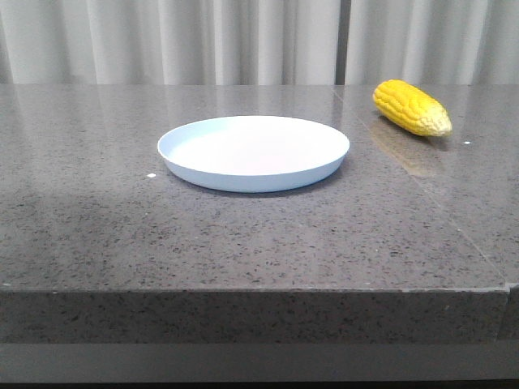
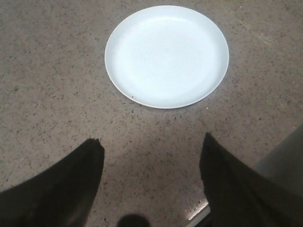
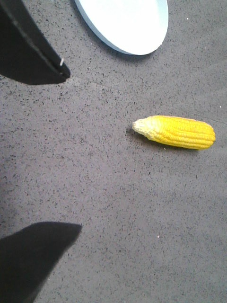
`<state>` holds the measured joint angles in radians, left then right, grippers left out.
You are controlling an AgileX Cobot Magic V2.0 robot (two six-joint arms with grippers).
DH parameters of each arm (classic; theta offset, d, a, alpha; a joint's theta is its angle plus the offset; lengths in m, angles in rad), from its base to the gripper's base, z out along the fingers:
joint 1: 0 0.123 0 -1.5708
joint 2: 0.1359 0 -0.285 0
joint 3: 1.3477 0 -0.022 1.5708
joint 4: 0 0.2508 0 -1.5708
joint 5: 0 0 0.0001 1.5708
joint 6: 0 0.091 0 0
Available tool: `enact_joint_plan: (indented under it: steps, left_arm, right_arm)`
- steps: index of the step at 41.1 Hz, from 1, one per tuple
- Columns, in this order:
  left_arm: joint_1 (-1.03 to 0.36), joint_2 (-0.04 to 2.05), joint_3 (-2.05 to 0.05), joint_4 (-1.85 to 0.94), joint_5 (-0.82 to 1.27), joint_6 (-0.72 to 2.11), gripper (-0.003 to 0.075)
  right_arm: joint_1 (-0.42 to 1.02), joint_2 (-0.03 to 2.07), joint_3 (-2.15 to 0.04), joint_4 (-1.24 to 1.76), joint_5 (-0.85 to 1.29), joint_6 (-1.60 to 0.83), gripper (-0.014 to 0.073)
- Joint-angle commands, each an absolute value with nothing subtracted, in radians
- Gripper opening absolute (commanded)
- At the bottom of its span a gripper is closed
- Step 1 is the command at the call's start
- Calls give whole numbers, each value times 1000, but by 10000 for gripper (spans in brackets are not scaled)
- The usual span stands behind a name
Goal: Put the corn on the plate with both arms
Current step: 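Set the plate down at table center and release with left gripper, then move the right gripper over the yellow corn cob and grasp it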
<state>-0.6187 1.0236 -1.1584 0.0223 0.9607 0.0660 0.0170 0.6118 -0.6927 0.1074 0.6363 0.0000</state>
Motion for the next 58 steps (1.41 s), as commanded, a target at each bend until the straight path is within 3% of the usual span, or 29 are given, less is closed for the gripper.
enact_joint_plan:
  steps: [1, 20, 35, 58]
  left_arm:
    - [-626, 913, -1095, 14, 879, 49, 440]
    - [-626, 741, -974, 14, 875, 49, 440]
    - [-626, 741, -974, 14, 875, 49, 440]
    - [-626, 741, -974, 14, 875, 49, 440]
  right_arm:
    - [13, 619, -720, 114, 563, 0, 615]
    - [13, 683, -778, 107, 570, -65, 618]
    - [149, 1087, -1108, 97, 806, -80, 616]
    - [151, 1728, -1677, 11, 927, 23, 616]
